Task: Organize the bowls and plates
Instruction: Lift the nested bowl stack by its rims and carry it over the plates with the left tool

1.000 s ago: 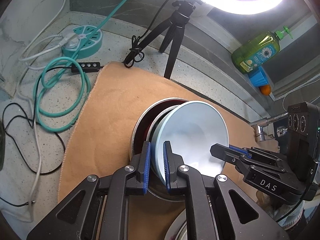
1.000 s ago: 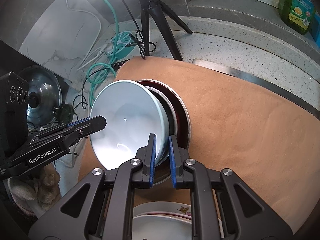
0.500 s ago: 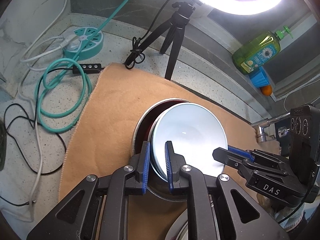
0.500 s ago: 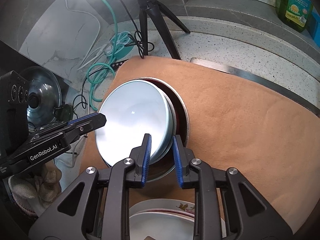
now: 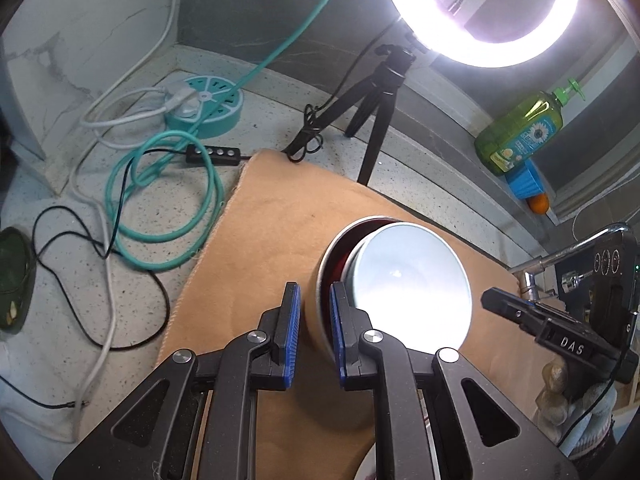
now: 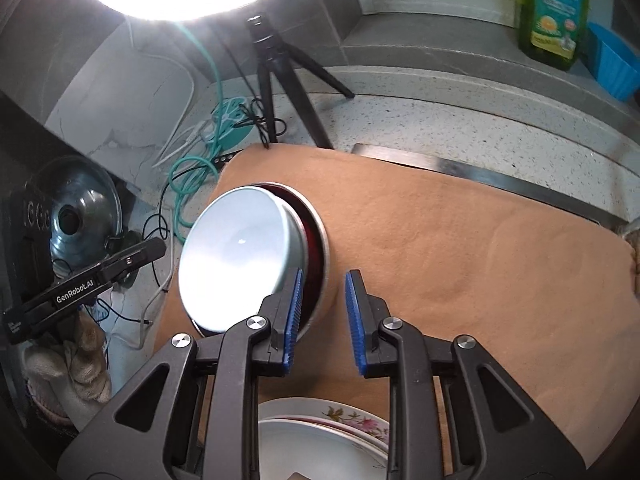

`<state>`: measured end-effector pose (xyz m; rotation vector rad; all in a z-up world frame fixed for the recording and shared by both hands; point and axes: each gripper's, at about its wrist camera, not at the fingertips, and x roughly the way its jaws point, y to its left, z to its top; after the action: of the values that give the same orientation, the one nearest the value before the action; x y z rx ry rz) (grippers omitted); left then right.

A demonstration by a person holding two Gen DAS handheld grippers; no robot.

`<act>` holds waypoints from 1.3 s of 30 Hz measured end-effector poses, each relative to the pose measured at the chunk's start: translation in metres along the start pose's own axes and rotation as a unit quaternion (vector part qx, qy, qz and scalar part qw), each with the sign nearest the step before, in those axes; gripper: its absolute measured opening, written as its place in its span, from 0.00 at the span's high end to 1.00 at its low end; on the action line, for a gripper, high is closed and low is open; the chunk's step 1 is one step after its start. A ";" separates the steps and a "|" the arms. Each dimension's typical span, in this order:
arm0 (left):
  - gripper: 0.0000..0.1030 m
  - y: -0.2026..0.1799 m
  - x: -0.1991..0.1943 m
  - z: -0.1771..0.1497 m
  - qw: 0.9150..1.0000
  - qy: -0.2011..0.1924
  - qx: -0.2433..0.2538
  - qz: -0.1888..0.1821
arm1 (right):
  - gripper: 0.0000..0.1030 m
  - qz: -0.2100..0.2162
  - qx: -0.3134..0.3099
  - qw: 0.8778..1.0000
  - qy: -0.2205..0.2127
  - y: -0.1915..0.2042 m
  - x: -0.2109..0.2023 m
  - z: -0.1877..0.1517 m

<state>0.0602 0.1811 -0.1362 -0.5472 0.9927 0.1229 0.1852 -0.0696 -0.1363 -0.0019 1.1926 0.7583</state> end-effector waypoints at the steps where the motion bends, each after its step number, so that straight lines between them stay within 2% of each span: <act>1: 0.88 0.002 0.001 -0.001 1.000 0.002 -0.002 -0.001 | 0.78 0.001 0.004 1.000 0.000 -0.003 0.000 -0.001; 14: 0.88 0.001 0.021 -0.009 1.000 0.016 -0.008 -0.003 | 0.78 0.033 0.045 0.998 0.022 -0.016 0.021 -0.004; 30: 0.88 0.000 0.038 -0.010 0.999 0.035 -0.002 -0.006 | 0.79 0.032 0.043 0.998 0.045 -0.007 0.045 -0.001; 35: 0.90 -0.002 0.042 -0.011 0.999 0.043 0.002 -0.011 | 0.88 0.034 0.037 0.997 0.051 -0.002 0.048 -0.002; 39: 0.90 -0.004 0.042 -0.010 0.999 0.045 0.009 -0.009 | 0.89 0.024 0.031 0.998 0.049 0.002 0.047 -0.002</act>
<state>0.0764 0.1667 -0.1734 -0.5485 1.0747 0.0732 0.1901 -0.0444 -0.1756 0.0423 1.3130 0.7699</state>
